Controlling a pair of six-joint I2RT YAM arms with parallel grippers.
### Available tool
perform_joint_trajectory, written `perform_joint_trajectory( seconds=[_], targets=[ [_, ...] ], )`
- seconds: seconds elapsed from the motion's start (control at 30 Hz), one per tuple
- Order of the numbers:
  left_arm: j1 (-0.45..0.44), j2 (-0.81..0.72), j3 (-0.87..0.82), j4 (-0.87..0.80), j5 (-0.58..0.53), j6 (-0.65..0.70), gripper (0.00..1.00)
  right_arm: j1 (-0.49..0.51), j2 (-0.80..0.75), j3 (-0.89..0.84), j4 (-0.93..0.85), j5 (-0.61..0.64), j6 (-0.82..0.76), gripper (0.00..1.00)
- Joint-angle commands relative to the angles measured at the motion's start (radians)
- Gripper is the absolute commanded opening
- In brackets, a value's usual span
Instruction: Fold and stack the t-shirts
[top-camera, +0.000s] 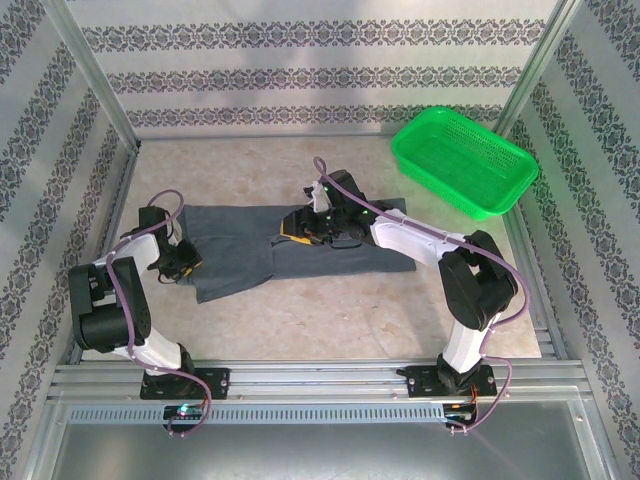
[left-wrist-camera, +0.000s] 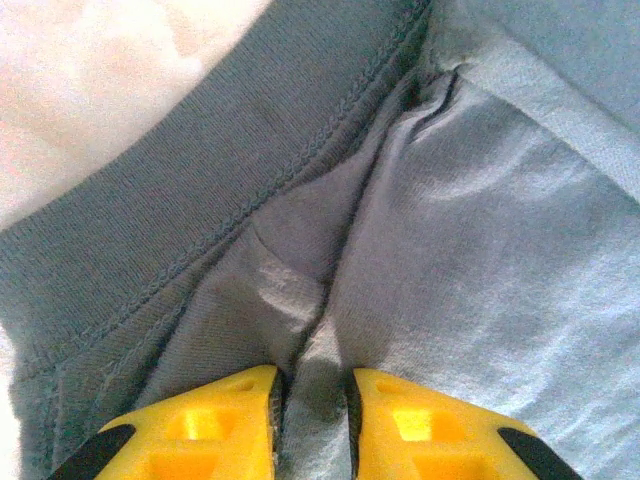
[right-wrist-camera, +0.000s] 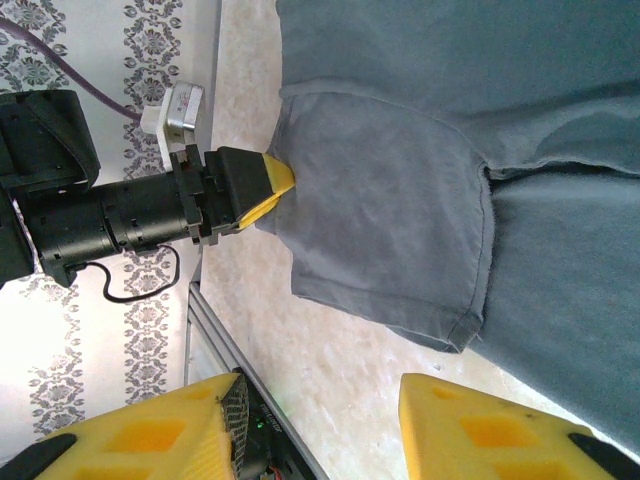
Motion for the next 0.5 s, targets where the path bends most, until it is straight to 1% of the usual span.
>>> perform_joint_trajectory(
  seconds=[0.0,0.27,0.47],
  targets=[
    [0.008,-0.022,0.036,-0.043,-0.012,0.012,0.25,-0.001,0.015,0.020,0.020,-0.006,0.009,0.46],
    [0.004,-0.036,0.060,-0.077,-0.028,0.024,0.24,-0.002,0.028,0.036,0.015,-0.007,0.008,0.46],
    [-0.004,-0.005,0.047,-0.072,0.000,0.031,0.20,-0.005,0.025,0.030,0.014,-0.009,0.008,0.45]
  ],
)
